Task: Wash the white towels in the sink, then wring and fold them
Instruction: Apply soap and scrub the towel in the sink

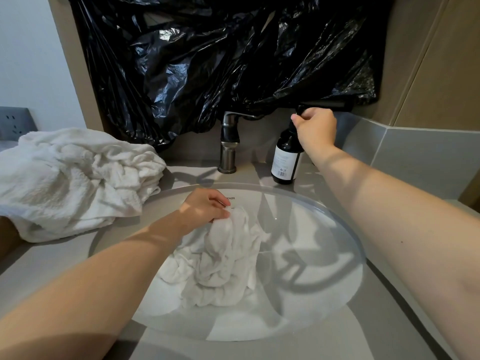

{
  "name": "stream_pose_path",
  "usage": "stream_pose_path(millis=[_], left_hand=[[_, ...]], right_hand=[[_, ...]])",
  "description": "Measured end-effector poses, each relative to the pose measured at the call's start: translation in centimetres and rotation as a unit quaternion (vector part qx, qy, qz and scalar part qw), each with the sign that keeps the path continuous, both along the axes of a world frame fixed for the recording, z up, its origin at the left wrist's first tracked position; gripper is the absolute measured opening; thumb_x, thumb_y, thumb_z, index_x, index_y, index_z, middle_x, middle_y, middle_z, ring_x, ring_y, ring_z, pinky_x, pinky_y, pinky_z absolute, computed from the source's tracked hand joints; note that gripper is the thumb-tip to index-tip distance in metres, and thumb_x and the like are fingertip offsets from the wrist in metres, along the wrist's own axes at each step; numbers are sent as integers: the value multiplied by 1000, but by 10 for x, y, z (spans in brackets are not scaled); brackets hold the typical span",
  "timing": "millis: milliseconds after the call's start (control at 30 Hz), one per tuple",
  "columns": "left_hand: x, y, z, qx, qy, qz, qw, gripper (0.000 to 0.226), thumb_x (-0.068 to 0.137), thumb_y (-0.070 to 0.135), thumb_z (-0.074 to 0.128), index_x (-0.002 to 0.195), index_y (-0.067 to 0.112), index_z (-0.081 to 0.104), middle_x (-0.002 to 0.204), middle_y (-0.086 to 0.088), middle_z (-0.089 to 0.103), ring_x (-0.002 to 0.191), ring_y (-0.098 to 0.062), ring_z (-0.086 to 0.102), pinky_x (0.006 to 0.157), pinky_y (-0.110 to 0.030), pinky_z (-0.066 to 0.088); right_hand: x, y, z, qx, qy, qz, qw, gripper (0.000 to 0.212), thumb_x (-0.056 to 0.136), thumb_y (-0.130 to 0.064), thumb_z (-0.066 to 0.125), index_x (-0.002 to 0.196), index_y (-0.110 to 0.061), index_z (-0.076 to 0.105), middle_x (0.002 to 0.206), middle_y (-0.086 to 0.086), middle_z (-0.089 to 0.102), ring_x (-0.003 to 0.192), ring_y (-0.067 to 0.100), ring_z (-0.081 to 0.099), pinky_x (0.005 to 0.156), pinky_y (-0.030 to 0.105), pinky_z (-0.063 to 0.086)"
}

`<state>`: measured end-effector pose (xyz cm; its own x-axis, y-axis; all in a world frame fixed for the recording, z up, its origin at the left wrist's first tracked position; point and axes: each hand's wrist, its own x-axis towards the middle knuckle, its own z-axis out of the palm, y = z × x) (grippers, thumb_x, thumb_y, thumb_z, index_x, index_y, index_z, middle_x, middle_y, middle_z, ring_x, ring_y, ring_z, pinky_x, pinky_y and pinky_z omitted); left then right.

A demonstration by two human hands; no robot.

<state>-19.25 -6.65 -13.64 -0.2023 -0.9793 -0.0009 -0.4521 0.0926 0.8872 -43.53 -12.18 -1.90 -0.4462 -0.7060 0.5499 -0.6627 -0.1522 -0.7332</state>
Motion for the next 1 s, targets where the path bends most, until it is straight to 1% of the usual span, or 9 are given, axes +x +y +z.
stream_pose_path(millis=[67,233,433,500,567,633,767,900,1000], left_hand=[[0,-1,0,-7,-15,8,1000,19,80,1,76,82,18,69,83,-1,68,74,-13,63,58,-16,50],[3,-1,1,-15,-27,14,999,18,80,1,76,80,18,69,82,-2,68,75,-14,64,61,-18,50],[15,3,5,-24,-14,-16,999,19,81,-4,74,77,15,69,74,-7,68,68,-15,62,58,-18,50],[21,4,8,-28,-3,-39,999,22,82,-6,70,77,15,70,72,-5,67,66,-13,60,58,-19,48],[25,5,10,-32,23,-44,998,28,84,-10,65,79,17,69,64,1,64,59,-7,56,55,-17,45],[25,6,11,-40,49,-23,998,27,84,-11,63,84,16,68,56,8,60,52,-2,52,52,-13,42],[21,7,14,-31,46,72,996,25,88,0,65,112,7,66,70,4,63,57,-2,58,54,-15,45],[24,11,2,155,-74,-59,983,45,84,43,73,122,29,53,113,-1,64,105,-22,63,97,-37,51],[15,5,-9,143,-114,-85,979,32,75,36,78,102,21,67,104,-4,71,100,-25,67,92,-39,54]], right_hand=[[2,1,-4,11,-8,29,999,16,85,-29,70,88,-14,68,80,0,64,79,15,59,72,24,45],[-1,2,-15,50,-5,71,996,51,86,-11,69,135,-13,54,121,5,63,112,18,58,90,20,40],[30,51,-57,-155,102,90,978,25,81,2,52,102,-10,62,105,5,52,91,16,51,80,21,38],[46,58,-70,78,103,227,965,30,83,4,54,101,-18,63,101,-1,56,89,12,52,82,23,40],[55,55,-79,403,68,374,832,48,80,-4,64,123,-25,59,122,-2,57,114,15,53,102,32,39],[60,51,-92,502,40,442,742,56,75,-8,72,127,-23,56,127,-2,59,120,17,53,105,36,39],[65,53,-111,455,-51,422,782,9,94,-6,58,91,-13,63,77,1,65,72,15,60,73,28,44],[60,47,-110,412,-266,365,792,6,95,-5,56,100,-5,60,84,8,69,73,19,65,69,31,57],[58,47,-109,375,-321,296,818,8,94,-9,60,100,-4,61,85,8,68,71,18,64,57,27,56]])
